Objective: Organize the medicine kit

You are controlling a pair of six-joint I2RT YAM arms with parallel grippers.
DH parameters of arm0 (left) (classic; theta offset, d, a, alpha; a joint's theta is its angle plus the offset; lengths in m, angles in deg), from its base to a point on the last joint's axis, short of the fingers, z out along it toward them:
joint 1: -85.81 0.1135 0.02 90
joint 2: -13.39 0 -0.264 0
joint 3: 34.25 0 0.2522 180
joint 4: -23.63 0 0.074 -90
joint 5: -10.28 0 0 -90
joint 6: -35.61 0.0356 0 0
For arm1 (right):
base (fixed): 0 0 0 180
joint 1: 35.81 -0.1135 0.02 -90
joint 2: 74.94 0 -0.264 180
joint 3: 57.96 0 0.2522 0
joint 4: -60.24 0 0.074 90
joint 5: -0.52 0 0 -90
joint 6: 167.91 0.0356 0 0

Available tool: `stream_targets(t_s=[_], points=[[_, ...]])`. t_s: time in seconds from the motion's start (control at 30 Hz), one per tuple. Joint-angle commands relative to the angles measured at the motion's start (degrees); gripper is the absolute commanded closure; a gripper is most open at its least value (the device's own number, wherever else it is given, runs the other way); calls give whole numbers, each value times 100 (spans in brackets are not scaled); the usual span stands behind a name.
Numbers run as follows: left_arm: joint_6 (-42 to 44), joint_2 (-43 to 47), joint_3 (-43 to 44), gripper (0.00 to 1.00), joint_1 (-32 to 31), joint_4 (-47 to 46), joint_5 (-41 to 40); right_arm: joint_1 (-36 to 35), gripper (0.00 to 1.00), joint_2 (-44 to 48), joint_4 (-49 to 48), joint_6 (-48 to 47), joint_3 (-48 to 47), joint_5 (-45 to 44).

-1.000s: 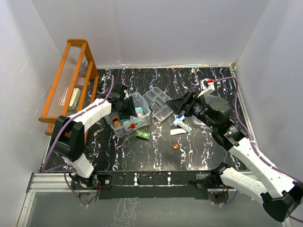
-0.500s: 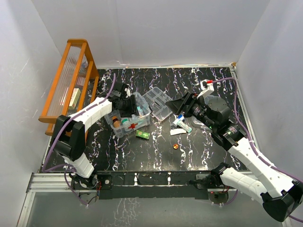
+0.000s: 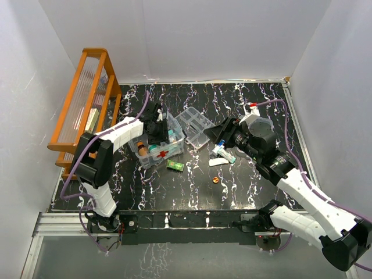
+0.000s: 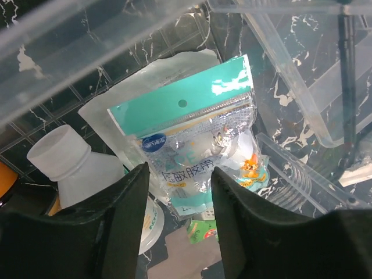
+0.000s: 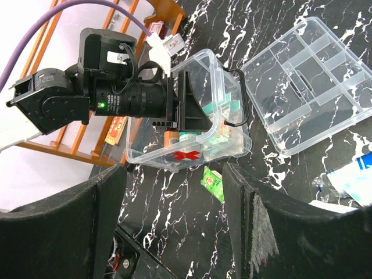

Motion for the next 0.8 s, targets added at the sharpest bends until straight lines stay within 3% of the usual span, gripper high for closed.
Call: stream_targets(t_s=[0.0,0.17,0.4,0.57,0.77], points=[[19,53,-61,58,36,-52,309,7,35,10,-108,60,-28,-252],[-23,125,-156,67,32,-112,626,7,35,6,24,151,24,-480],[73,165,-188,71,-3,0,900,9,36,-152,678,558,69,-1336],[136,439,-122,65,-8,114,903,11,36,-616,1634,654,-92,-2269],[279,740,102,57,-8,441,442,17,35,-1166,1798,-661,-20,-2567]])
